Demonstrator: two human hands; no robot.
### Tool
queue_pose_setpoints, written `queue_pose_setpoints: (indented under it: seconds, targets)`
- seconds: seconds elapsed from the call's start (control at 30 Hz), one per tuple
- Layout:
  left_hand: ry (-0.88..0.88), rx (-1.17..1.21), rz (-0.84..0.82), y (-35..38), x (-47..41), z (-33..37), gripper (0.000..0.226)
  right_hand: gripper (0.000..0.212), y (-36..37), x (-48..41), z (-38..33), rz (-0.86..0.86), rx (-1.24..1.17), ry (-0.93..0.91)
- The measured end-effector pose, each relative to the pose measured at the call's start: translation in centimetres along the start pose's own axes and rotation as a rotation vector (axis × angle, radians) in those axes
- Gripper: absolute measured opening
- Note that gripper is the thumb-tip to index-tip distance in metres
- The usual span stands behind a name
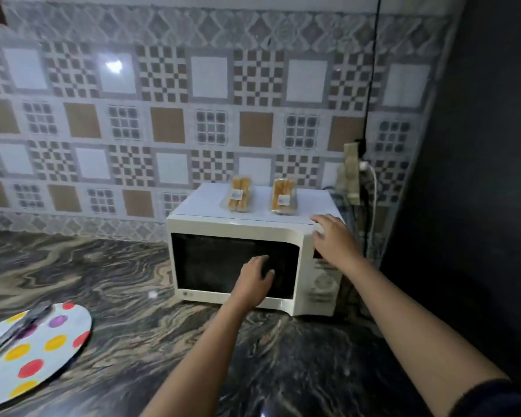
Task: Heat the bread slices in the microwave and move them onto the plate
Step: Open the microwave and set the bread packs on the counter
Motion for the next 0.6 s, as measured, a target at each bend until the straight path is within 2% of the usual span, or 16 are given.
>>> queue_pose_setpoints:
  seconds: [0.13,0.27,0.47,0.6]
  targets:
    - [-0.005,0.150,0.027,3.8,-2.9,3.0,0.042,0.043,0.0,-1.5,4.8,-0.028,-0.006,0.037]
    - [-0.062,0.259,0.050,7.8,-4.2,3.2,0.025,0.043,1.6,-2.0,7.7,-0.067,-0.001,0.000]
    - [-0.121,0.330,0.145,9.1,-4.9,2.8,0.026,0.038,1.9,-2.3,8.3,0.091,-0.070,-0.077]
    - [-0.162,0.394,0.168,9.3,-5.2,2.0,0.031,0.035,2.0,-2.6,8.7,0.132,-0.112,-0.067]
Point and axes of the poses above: each hand's wrist, its own x-axis away from the middle knuckle, its own y-axis out of the palm, z = x × y, the point moved 10 cm from there along -x, towards the middle knuckle, and after that the axes turned 9 degrees about -x, right-handed, at the moved point
